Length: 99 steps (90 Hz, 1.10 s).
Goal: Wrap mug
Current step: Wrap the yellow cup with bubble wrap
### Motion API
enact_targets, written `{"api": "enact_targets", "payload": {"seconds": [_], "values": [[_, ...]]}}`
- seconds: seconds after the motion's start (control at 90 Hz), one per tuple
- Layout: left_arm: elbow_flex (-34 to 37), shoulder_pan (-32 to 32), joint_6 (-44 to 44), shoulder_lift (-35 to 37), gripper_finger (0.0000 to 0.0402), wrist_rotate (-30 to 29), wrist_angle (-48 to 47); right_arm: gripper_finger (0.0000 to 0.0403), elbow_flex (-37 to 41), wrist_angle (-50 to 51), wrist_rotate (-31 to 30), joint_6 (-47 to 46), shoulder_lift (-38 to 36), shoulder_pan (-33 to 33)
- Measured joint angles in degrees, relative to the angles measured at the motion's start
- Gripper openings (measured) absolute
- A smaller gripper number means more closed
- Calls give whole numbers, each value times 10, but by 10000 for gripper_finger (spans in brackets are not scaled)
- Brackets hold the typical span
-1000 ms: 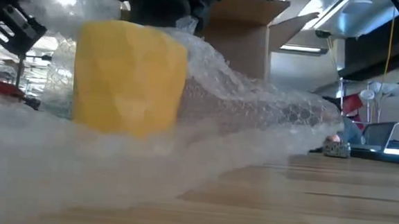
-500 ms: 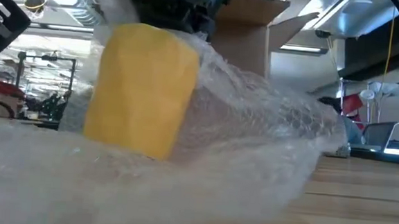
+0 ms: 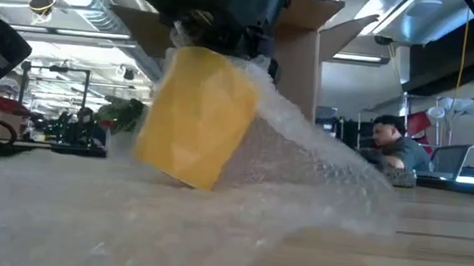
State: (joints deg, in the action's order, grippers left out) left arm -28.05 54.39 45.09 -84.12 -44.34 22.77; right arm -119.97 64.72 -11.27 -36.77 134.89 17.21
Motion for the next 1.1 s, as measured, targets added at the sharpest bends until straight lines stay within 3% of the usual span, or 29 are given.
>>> {"api": "enact_targets", "payload": {"seconds": [0.222, 0.433, 0.622, 1.1], "values": [[0, 0, 0, 0, 0, 0, -10, 0, -1, 83, -4, -20, 0, 0], [0, 0, 0, 0, 0, 0, -14, 0, -4, 5, 39, 1, -4, 0], [0, 0, 0, 0, 0, 0, -14, 0, -46, 10, 58, 14, -7, 0], [0, 0, 0, 0, 0, 0, -14, 0, -149, 179, 42, 12, -7, 0]]}}
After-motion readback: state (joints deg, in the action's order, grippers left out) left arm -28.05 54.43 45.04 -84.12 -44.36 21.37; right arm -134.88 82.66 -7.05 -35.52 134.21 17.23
